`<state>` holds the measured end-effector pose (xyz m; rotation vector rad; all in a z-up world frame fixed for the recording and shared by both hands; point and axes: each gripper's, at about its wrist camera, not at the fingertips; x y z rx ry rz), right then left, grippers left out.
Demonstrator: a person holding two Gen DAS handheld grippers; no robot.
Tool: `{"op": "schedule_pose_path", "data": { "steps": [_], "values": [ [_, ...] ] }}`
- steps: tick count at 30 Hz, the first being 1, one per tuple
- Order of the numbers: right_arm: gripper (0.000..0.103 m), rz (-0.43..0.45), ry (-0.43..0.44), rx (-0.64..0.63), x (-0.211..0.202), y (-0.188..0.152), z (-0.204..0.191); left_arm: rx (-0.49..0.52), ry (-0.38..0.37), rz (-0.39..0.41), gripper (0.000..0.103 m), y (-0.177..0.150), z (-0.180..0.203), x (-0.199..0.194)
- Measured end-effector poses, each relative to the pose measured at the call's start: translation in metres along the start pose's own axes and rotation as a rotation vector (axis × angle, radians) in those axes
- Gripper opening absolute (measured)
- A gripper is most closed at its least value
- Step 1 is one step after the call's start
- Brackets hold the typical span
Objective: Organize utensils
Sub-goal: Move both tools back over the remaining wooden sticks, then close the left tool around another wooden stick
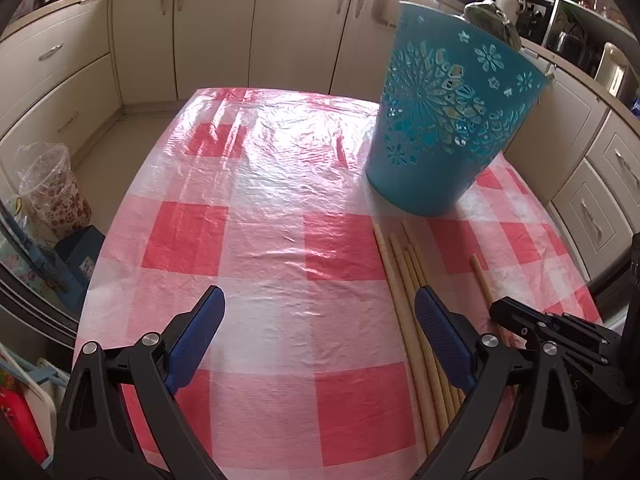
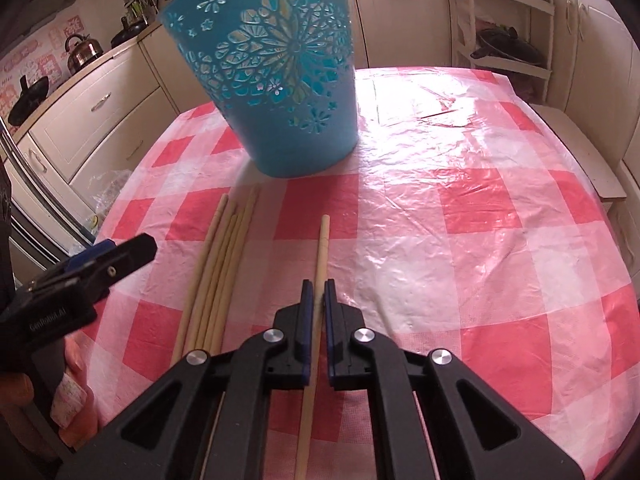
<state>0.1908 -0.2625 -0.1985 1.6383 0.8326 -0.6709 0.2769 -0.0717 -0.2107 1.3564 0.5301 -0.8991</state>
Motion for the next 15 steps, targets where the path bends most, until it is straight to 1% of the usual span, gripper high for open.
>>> {"op": "schedule_pose_path", "data": {
  "steps": [5,9,10,12,15],
  "values": [
    [0.006,0.000,0.033,0.023,0.000,0.001,0.005,0.028,0.072,-0.048,0.092,-0.004,0.019,0.012],
    [0.006,0.001,0.038,0.021,0.000,0.001,0.004,0.050,0.135,-0.087,0.092,-0.007,0.027,0.023],
    [0.006,0.002,0.037,0.021,-0.001,0.001,0.003,0.059,0.150,-0.085,0.092,-0.008,0.028,0.024],
    [0.006,0.002,0.038,0.022,-0.001,0.001,0.004,0.067,0.170,-0.092,0.092,-0.008,0.030,0.025],
    [0.006,0.002,0.043,0.027,0.000,0.001,0.005,0.060,0.181,-0.097,0.092,-0.009,0.029,0.024]
  ]
}}
Point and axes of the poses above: each gripper's, at about its wrist camera, not at the fingertips, and x roughly the way its jaws point, z to its right, y to its top, and after that the axes turned 2 degrees about -x, right-handed
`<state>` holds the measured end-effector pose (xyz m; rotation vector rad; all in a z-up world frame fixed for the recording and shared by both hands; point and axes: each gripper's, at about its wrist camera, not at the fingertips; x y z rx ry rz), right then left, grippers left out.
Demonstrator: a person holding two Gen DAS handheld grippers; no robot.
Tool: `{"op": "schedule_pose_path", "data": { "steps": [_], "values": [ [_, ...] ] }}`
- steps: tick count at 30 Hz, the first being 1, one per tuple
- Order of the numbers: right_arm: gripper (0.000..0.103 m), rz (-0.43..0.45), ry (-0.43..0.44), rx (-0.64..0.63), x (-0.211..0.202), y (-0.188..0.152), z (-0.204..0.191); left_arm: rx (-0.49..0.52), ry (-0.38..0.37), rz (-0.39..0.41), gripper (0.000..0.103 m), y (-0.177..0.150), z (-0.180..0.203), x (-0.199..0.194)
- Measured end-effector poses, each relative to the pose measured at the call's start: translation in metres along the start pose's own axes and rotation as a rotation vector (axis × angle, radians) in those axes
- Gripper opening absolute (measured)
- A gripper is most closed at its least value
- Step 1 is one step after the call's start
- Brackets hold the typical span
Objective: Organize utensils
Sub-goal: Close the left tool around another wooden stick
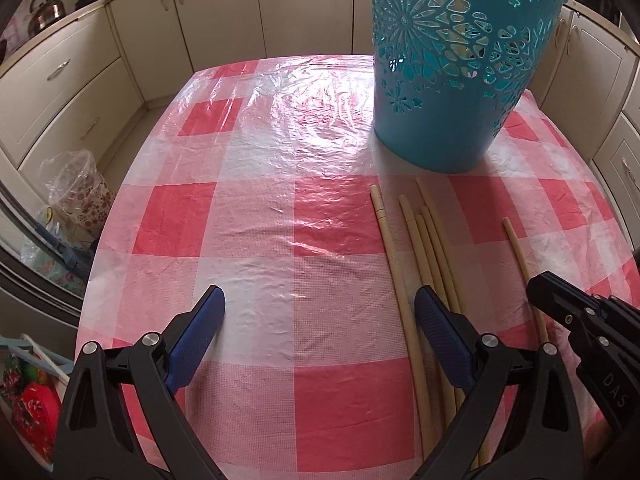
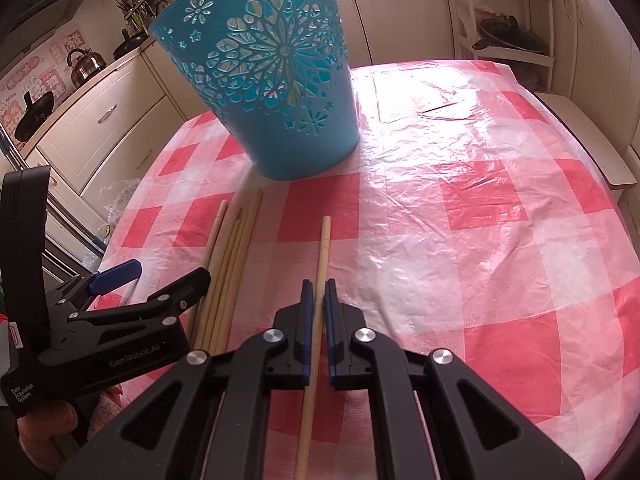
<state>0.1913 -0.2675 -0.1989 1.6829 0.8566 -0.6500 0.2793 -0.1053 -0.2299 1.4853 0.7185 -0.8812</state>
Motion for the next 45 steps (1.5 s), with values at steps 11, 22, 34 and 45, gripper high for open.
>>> {"op": "schedule_pose_path", "data": {
  "steps": [11,22,34,45],
  "values": [
    [0.007,0.001,0.001,0.002,0.000,0.000,0.001,0.110,-0.084,0.034,0.038,0.019,0.010,0.004],
    [0.009,0.001,0.006,0.003,0.000,0.001,0.001,0.263,-0.229,-0.011,0.007,0.023,0.014,0.005],
    [0.013,0.003,0.001,-0.012,0.001,0.003,-0.002,0.274,-0.090,0.025,0.011,0.017,0.024,0.001],
    [0.026,0.009,-0.037,-0.052,0.005,0.005,-0.010,0.247,-0.059,0.055,0.022,0.014,0.020,0.000]
  ]
}}
Point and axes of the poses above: each gripper's, at about its wrist camera, not at the fingertips, and x roughly the way its jaws point, z to its right, y to its top, and after that the axes turned 2 degrees about -x, right-handed
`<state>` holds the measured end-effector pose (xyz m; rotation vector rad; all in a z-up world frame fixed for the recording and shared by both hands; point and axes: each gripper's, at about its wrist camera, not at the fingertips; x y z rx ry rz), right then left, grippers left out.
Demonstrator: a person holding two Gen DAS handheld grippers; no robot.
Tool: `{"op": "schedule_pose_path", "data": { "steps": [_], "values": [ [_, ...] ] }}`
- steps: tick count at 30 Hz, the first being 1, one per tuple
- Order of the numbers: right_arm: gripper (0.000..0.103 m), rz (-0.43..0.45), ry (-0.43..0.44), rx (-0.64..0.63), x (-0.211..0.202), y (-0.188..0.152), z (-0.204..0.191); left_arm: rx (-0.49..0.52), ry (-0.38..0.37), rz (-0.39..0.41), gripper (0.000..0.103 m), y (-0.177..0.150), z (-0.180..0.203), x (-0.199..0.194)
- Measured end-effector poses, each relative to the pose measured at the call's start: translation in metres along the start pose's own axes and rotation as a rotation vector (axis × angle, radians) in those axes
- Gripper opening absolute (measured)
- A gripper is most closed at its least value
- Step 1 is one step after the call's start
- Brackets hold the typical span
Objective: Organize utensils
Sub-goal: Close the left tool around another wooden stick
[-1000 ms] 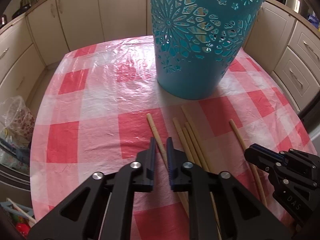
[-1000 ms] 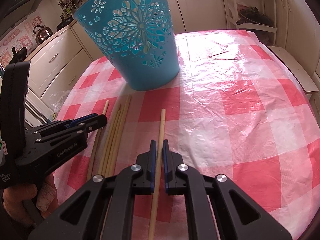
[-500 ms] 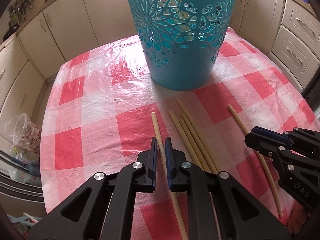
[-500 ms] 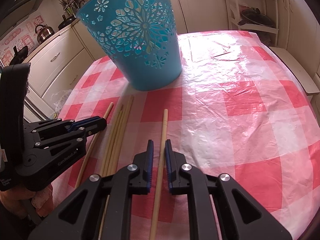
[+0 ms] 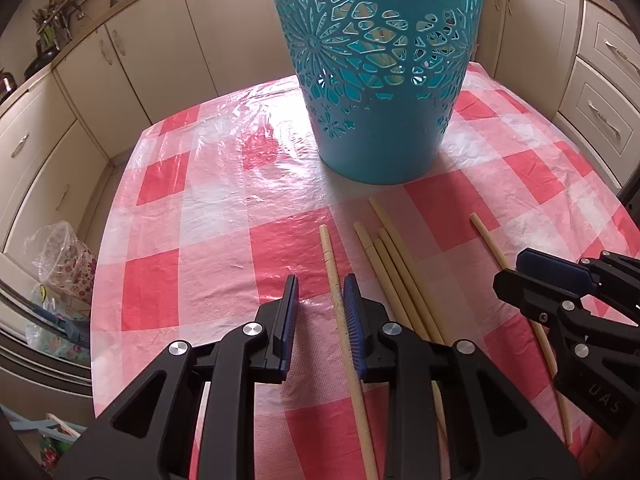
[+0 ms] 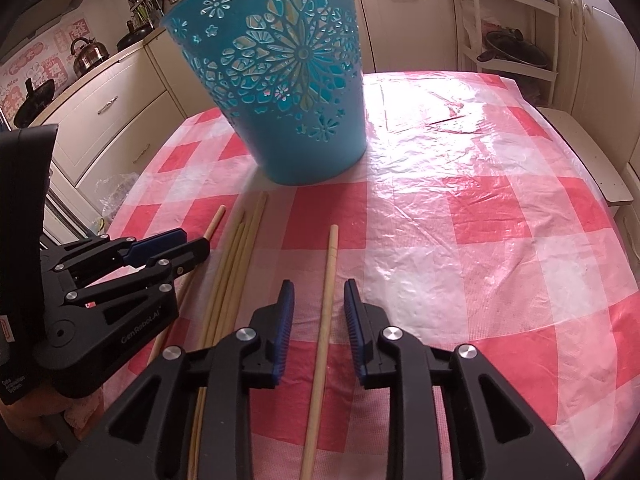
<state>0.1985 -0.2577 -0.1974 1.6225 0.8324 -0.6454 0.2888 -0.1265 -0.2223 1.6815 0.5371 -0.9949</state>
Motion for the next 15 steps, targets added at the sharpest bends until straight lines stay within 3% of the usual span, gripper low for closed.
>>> {"op": "schedule_pose_path", "data": {
  "steps": [2,3,4,6,11,15],
  "values": [
    [0.026,-0.002,-0.010,-0.010,0.000,0.000,-0.001,0.010,-0.006,0.003,0.019,0.000,0.001,0.000],
    [0.026,-0.003,-0.019,-0.020,0.001,0.000,-0.003,0.014,-0.029,0.002,0.008,-0.001,0.002,0.000],
    [0.026,-0.004,-0.030,-0.032,0.001,0.000,-0.005,0.022,-0.032,0.002,0.005,-0.001,0.004,-0.001],
    [0.027,-0.005,-0.037,-0.043,0.002,0.000,-0.007,0.026,-0.032,0.003,0.005,-0.001,0.006,-0.001],
    [0.034,-0.007,-0.016,-0.048,0.002,0.000,-0.007,-0.107,-0.139,-0.025,0.004,-0.004,-0.018,-0.013],
    [0.039,-0.008,-0.020,-0.064,0.002,-0.001,-0.011,-0.215,-0.256,0.071,0.004,0.002,-0.044,-0.059]
  ]
}}
Point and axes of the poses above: each gripper's, at about its wrist camera, not at the fingertips, and x roughly the way its jaws point, z to its right, y to its top, and after that the axes turned 2 degrees about -x, right-handed
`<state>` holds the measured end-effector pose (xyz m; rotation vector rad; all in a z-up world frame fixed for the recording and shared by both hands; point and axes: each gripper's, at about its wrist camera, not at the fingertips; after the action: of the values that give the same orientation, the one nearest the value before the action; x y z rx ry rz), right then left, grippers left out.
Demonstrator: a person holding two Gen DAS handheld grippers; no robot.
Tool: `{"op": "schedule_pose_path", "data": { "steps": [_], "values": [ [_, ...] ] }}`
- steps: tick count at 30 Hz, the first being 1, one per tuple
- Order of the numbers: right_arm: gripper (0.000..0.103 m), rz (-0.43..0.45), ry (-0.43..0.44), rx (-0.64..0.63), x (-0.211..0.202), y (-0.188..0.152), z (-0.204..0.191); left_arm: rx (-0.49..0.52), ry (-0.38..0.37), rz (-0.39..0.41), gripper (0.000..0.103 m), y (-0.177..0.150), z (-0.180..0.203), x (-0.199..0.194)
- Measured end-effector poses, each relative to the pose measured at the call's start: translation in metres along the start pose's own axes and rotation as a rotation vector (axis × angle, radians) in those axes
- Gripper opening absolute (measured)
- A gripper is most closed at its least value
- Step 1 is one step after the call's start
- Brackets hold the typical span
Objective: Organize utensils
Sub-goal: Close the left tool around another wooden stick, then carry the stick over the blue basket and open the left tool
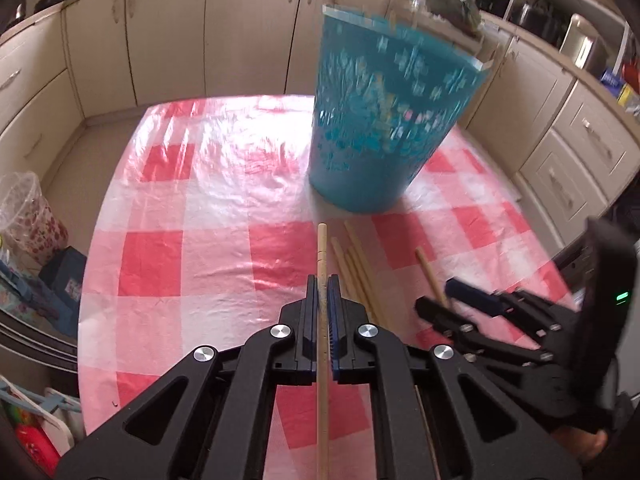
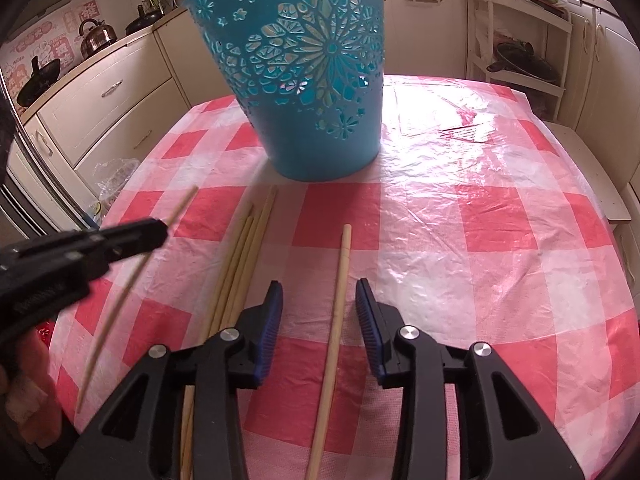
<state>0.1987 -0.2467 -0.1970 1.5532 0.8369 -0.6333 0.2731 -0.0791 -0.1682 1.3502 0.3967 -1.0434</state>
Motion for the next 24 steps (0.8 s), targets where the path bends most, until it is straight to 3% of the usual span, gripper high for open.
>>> {"op": "schedule_pose_path", "data": {
  "steps": [5,9,14,18,24],
  "values": [
    [0.039,0.001,0.007,0.008,0.000,0.000,0.002,-0.006,-0.139,0.227,0.004,0.054,0.022,-0.074],
    [0.039,0.002,0.010,0.012,0.000,-0.001,0.002,0.037,-0.131,0.412,0.005,0.109,0.057,-0.096],
    [0.040,0.005,0.032,0.027,0.000,0.000,0.005,-0.012,-0.087,0.565,0.005,0.170,0.074,-0.078],
    [0.043,0.005,0.050,0.029,0.000,-0.001,0.005,-0.061,-0.012,0.661,0.005,0.197,0.074,-0.059],
    [0.046,0.004,0.069,0.033,0.000,0.001,0.006,-0.132,0.047,0.677,0.005,0.207,0.060,-0.022]
  ]
}}
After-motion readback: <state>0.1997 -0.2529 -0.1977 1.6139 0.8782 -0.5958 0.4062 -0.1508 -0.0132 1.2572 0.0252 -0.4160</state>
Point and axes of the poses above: each gripper's, at about its wrist camera, not at the fingertips, and x roughly the way its jaws point, z to its right, y to its top, and after that the axes turned 2 degrees about -x, right-handed
